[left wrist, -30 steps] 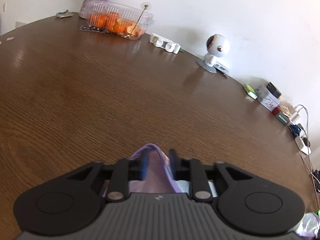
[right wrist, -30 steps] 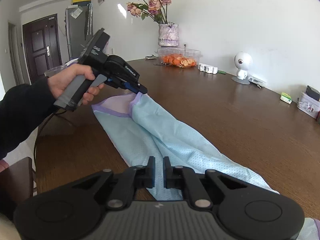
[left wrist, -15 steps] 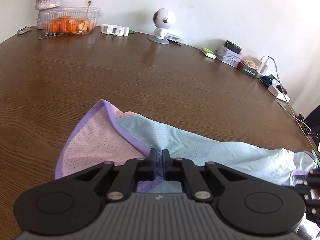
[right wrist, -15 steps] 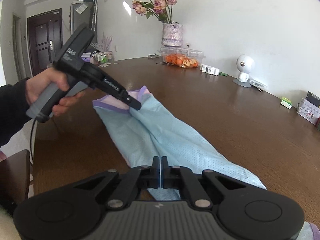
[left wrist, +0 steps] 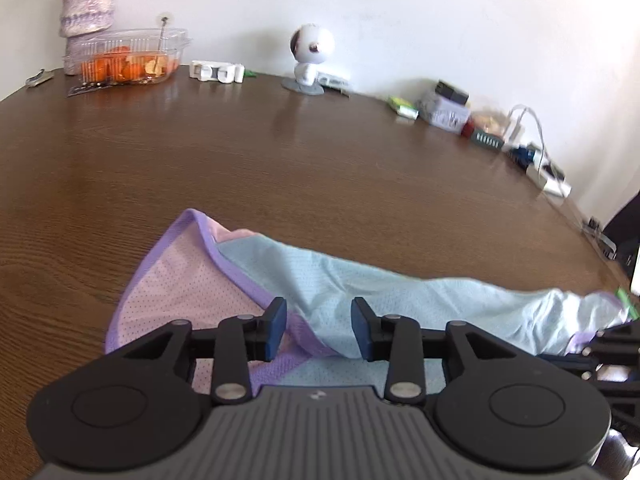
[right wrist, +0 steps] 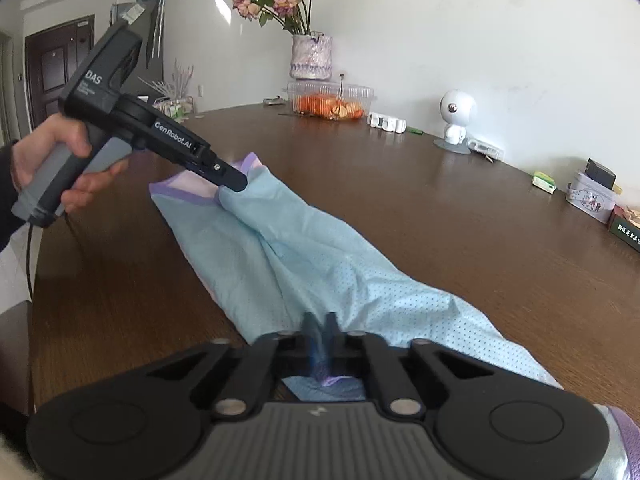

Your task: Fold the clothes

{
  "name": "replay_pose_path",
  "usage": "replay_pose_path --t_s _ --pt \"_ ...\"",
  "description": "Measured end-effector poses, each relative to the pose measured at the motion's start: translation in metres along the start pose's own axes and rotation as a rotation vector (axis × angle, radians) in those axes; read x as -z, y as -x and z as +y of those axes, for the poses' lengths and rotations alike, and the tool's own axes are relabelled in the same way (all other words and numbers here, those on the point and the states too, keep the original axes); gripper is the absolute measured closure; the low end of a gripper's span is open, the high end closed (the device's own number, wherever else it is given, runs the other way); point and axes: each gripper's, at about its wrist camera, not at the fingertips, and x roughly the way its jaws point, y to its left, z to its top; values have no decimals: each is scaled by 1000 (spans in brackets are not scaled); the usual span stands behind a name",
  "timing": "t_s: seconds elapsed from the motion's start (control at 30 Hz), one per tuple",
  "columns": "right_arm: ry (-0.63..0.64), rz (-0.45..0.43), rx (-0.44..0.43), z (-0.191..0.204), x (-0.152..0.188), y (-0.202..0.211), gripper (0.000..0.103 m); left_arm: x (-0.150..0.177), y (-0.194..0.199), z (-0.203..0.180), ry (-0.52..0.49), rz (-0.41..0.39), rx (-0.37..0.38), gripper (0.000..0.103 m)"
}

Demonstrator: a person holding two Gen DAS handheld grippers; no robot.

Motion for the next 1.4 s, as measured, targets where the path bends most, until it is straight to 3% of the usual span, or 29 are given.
replay_pose_path --t_s 0.13,0.23,0.27,0.3,0.33,0.5,0.6,0.63,0.77,0.9,0.97,1.03,1.13,1.23,1.4 --pt "-6 -6 -30 4 4 20 103 2 -4 -3 -49 11 -11 66" --pt "-42 20 -4 6 16 36 91 0 -2 1 -31 16 -35 66" --pt "-51 -3 32 6 20 49 81 0 0 2 -28 12 -55 65" --pt "-88 -43 93 3 25 65 64 0 3 2 -25 5 -68 64" --pt "-157 -73 162 -5 30 81 59 0 8 2 -22 -7 -64 63" --pt "-543 -78 371 -55 62 106 55 -4 17 -18 -60 -34 -6 55" --pt "-774 -73 488 -85 82 119 55 -5 9 -35 -114 -26 11 54" --pt "-798 -64 518 -90 85 116 56 -5 6 -37 -116 -25 6 54" --pt "-705 -9 584 -83 83 96 60 -1 7 -38 -108 -20 13 51" --pt "-582 42 631 -70 80 82 98 5 9 -27 -87 -16 -16 50" --pt "-551 70 647 -68 75 81 99 6 11 -20 -68 -17 -27 50" --pt "-541 74 657 -69 69 84 100 6 15 -11 -52 -25 -33 50" --pt "-519 3 621 -64 44 95 100 7 25 -2 -35 -46 -35 49" --pt "-501 -99 471 -53 9 92 100 9 35 6 -21 -72 -34 44" --pt "-365 -132 245 -4 -46 24 100 18 48 21 31 -95 -52 41"
